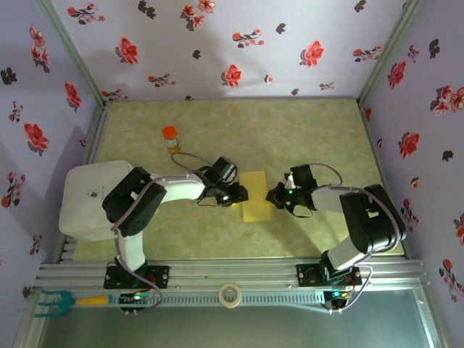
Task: Fold a paper plane with a square sheet of paper (pick it up from the middle)
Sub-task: Third fold the triangle at the center of the table.
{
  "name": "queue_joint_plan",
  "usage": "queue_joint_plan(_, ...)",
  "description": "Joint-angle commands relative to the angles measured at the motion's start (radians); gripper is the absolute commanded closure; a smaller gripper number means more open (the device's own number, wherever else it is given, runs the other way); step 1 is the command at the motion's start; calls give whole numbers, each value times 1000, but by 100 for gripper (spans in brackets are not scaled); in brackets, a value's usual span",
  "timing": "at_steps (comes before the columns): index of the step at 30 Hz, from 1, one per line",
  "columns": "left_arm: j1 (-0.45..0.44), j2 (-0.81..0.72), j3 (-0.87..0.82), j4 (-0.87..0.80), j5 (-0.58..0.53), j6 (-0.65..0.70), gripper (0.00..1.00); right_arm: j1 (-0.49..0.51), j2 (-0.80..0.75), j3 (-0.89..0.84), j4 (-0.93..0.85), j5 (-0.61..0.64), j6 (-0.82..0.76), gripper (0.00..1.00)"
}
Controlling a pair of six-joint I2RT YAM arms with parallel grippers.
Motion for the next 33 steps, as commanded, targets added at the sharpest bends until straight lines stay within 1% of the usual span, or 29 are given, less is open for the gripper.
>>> queue_joint_plan(1, -8, 29, 20, -12, 10, 6, 70, -2, 14, -29, -47, 55, 13, 94)
queue_joint_plan(17, -8, 33, 12, 30, 22, 0, 80, -2, 12, -26, -51, 54, 13, 94)
queue_joint_plan(28, -5, 19, -3, 44, 9, -6, 79, -2, 14, -27, -52, 59, 11, 94)
queue_joint_plan(33, 0, -4, -42, 118, 12, -26, 75, -2, 13, -27, -52, 58, 11, 94)
